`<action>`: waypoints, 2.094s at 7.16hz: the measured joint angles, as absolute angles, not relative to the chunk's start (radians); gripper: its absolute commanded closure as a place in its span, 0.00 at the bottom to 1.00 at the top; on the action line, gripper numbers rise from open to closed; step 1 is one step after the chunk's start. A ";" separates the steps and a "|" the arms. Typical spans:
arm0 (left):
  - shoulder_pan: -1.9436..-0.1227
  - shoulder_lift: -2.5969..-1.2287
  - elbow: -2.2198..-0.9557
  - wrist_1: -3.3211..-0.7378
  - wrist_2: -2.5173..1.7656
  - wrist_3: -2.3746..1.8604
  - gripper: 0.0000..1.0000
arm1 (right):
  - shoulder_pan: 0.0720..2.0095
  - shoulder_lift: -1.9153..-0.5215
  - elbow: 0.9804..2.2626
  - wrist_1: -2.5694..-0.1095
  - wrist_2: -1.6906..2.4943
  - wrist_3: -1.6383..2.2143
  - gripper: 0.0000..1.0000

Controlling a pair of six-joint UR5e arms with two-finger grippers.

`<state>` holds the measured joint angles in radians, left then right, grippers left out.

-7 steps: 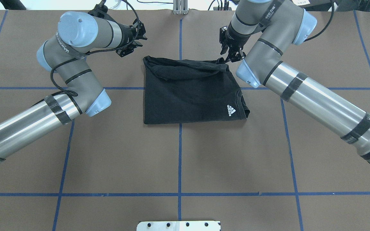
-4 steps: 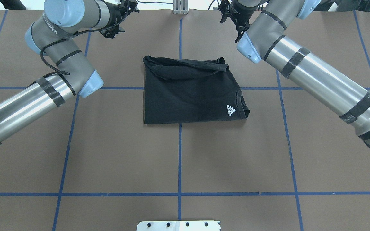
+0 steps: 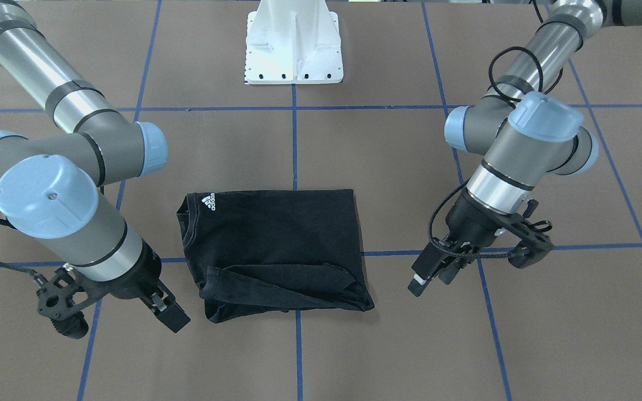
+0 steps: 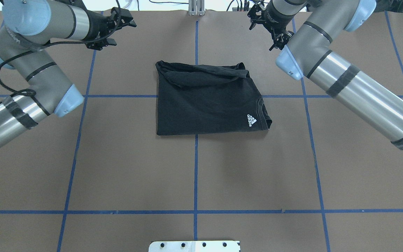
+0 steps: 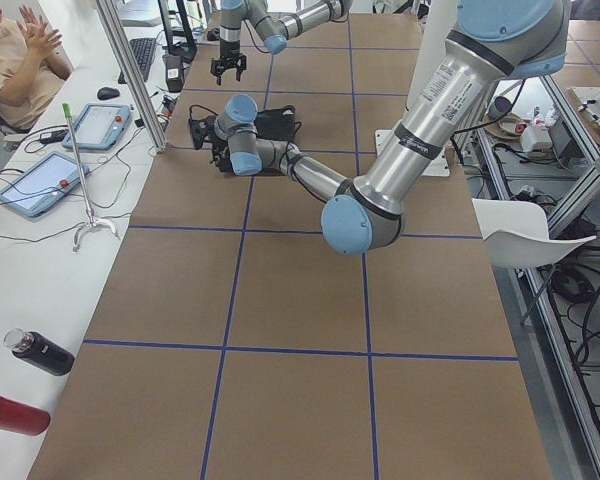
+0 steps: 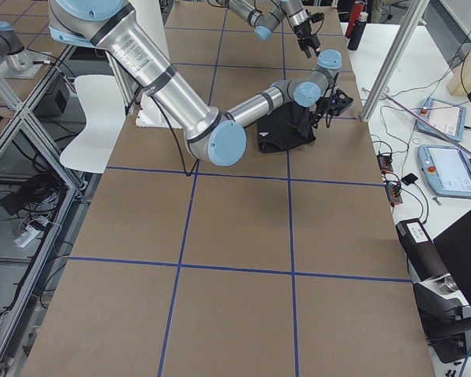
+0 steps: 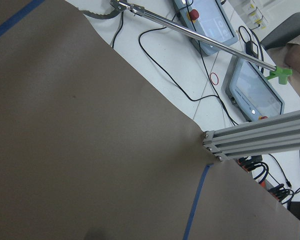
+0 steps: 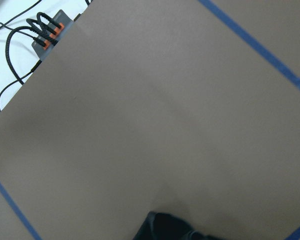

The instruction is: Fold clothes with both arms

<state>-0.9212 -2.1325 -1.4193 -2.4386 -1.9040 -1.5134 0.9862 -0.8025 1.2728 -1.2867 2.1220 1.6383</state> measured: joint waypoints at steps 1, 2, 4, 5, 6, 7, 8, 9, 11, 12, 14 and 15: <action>-0.943 -2.037 -1.493 -2.435 -1.945 -1.320 0.01 | 1.027 -0.893 1.342 -1.289 2.134 1.461 0.00; -0.980 -1.944 -1.545 -2.433 -1.985 -1.118 0.01 | 1.082 -0.997 1.409 -1.292 2.156 1.248 0.00; -1.124 -1.787 -1.583 -2.414 -2.078 -0.696 0.01 | 1.242 -1.192 1.484 -1.295 2.245 0.805 0.00; -1.212 -1.734 -1.587 -2.365 -2.114 -0.473 0.01 | 1.329 -1.281 1.494 -1.297 2.279 0.576 0.00; -1.305 -1.701 -1.597 -2.266 -2.152 -0.264 0.01 | 1.404 -1.352 1.496 -1.323 2.294 0.360 0.00; -1.400 -1.690 -1.622 -2.113 -2.205 -0.093 0.01 | 1.473 -1.397 1.503 -1.398 2.300 0.156 0.00; -1.472 -1.687 -1.670 -1.945 -2.244 0.027 0.01 | 1.524 -1.415 1.519 -1.508 2.302 -0.006 0.00; -1.513 -1.669 -1.744 -1.812 -2.260 0.095 0.01 | 1.558 -1.424 1.550 -1.635 2.303 -0.129 0.00; -1.540 -1.610 -1.852 -1.717 -2.272 0.131 0.01 | 1.582 -1.449 1.627 -1.781 2.306 -0.226 0.00; -1.543 -1.586 -1.882 -1.708 -2.272 0.134 0.01 | 1.584 -1.459 1.642 -1.802 2.310 -0.235 0.00; -1.542 -1.550 -1.904 -1.706 -2.268 0.133 0.01 | 1.584 -1.483 1.661 -1.806 2.316 -0.242 0.00; -1.542 -1.541 -1.900 -1.704 -2.271 0.130 0.01 | 1.583 -1.499 1.669 -1.803 2.316 -0.242 0.00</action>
